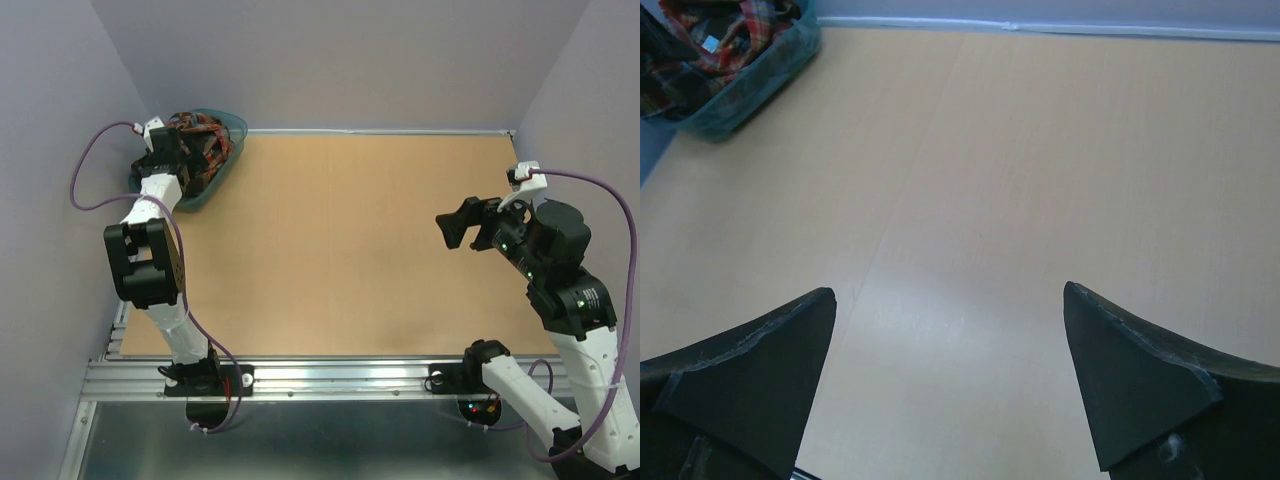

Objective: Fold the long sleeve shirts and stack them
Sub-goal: Grab the shirt from the pile

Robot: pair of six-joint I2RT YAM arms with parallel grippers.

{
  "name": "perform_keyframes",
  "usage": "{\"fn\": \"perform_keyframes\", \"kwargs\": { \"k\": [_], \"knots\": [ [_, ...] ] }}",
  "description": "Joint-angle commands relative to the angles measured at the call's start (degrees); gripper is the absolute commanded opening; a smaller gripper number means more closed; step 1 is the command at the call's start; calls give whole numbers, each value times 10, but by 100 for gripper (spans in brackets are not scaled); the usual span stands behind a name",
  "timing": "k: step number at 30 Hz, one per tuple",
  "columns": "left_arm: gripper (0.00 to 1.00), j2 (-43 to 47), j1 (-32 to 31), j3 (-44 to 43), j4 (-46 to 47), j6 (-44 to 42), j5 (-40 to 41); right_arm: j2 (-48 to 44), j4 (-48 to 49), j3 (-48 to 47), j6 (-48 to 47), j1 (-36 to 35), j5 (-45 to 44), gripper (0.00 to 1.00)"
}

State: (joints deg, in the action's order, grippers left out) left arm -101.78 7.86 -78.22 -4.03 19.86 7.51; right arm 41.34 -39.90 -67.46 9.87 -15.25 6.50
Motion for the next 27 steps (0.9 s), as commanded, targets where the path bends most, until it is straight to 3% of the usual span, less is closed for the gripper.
{"fn": "perform_keyframes", "kwargs": {
  "k": [1, 8, 9, 10, 12, 13, 14, 17, 27],
  "knots": [
    [99, -44, 7, -93, 37, 7, 16, 5, 25, -10, -15, -5, 4, 100],
    [99, -141, 8, -179, 37, 13, 26, 20, 25, -5, -24, -5, -10, 100],
    [77, -157, 8, -196, 37, 8, 45, 22, 25, -3, -24, -5, -11, 100],
    [72, -164, 8, -203, 34, 9, 44, 23, 26, -2, -25, -5, -11, 100],
    [46, -178, 8, -220, 31, 9, 36, 27, 26, -1, -23, -5, -13, 100],
    [46, -179, 8, -223, 31, 9, 36, 27, 26, -1, -23, -5, -13, 100],
    [30, -180, 8, -227, 31, 6, 34, 27, 26, -1, -24, -5, -16, 100],
    [0, -173, 8, -229, 31, -4, 33, 27, 26, -1, -24, -5, -17, 100],
    [0, -34, 8, -221, -7, -42, 43, 30, 29, -8, -25, -5, -13, 100]
  ]
}}
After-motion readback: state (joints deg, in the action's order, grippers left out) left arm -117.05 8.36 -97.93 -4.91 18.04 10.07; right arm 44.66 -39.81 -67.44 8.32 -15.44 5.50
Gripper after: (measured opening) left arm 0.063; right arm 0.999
